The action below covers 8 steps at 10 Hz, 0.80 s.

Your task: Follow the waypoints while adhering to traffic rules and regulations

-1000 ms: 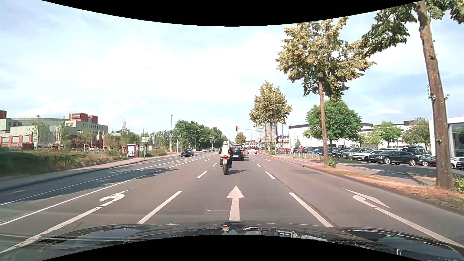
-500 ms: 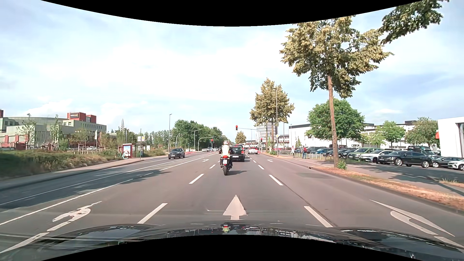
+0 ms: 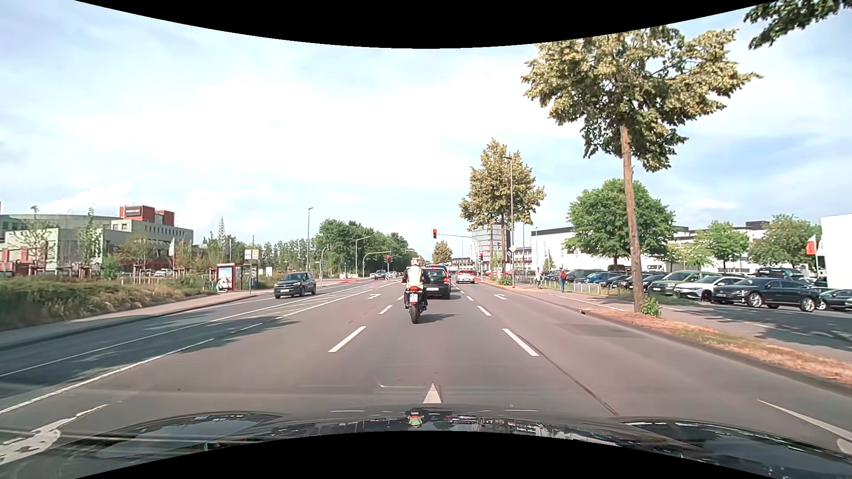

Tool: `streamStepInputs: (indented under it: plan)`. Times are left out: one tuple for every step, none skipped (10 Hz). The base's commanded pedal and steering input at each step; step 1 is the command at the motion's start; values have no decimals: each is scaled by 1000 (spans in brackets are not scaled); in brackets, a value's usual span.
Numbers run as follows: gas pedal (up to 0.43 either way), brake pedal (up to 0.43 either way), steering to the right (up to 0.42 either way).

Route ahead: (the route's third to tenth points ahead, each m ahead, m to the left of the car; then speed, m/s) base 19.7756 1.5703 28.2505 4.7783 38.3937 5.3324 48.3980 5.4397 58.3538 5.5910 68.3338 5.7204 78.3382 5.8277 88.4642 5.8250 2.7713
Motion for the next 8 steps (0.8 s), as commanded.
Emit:
streamStepInputs:
  plan:
    - [0,134,-3]
    - [0,146,-1]
    - [0,152,-1]
    - [0,152,-1]
    - [0,152,-1]
    - [0,152,-1]
    - [0,146,-1]
    - [0,146,-1]
